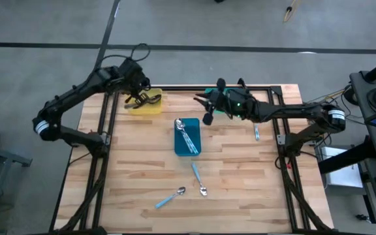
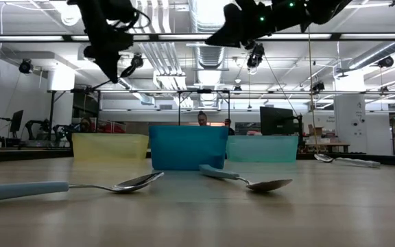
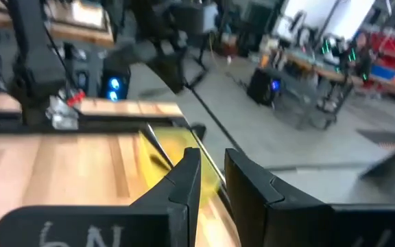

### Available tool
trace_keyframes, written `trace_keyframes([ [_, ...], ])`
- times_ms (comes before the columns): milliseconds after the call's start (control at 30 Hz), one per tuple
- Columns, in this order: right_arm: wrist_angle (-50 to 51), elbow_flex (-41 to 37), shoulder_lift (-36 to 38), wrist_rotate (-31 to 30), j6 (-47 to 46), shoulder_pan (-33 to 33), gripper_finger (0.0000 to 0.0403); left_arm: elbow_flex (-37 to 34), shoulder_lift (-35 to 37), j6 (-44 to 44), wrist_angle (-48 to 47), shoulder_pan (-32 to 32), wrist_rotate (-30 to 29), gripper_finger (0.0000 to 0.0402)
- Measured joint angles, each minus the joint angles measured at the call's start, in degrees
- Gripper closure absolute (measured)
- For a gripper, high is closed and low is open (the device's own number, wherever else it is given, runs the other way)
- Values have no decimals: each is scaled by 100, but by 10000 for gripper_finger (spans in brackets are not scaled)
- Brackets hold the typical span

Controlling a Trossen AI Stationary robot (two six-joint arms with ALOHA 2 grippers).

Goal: Sort silverware by color (type)
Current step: Put the black spoon into the yellow bin

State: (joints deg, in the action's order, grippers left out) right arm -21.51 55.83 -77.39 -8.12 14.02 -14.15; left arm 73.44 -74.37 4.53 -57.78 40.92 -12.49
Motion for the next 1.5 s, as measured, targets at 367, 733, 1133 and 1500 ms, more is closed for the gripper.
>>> trace_keyframes([
  [367, 1360, 0, 572, 16, 136, -201, 344, -81, -757, 561, -973, 293, -4, 401],
  [733, 1576, -2, 504, 19, 464, -218, 344, -369, -963, 1351, -1218, 589, 0, 401],
  [1133, 1843, -2, 495, 18, 549, -351, 344, -373, -1110, 1748, -1372, 980, 5, 401],
  [1500, 2081, -10, 495, 17, 553, -432, 344, -373, -1110, 1899, -1385, 1172, 457, 401],
])
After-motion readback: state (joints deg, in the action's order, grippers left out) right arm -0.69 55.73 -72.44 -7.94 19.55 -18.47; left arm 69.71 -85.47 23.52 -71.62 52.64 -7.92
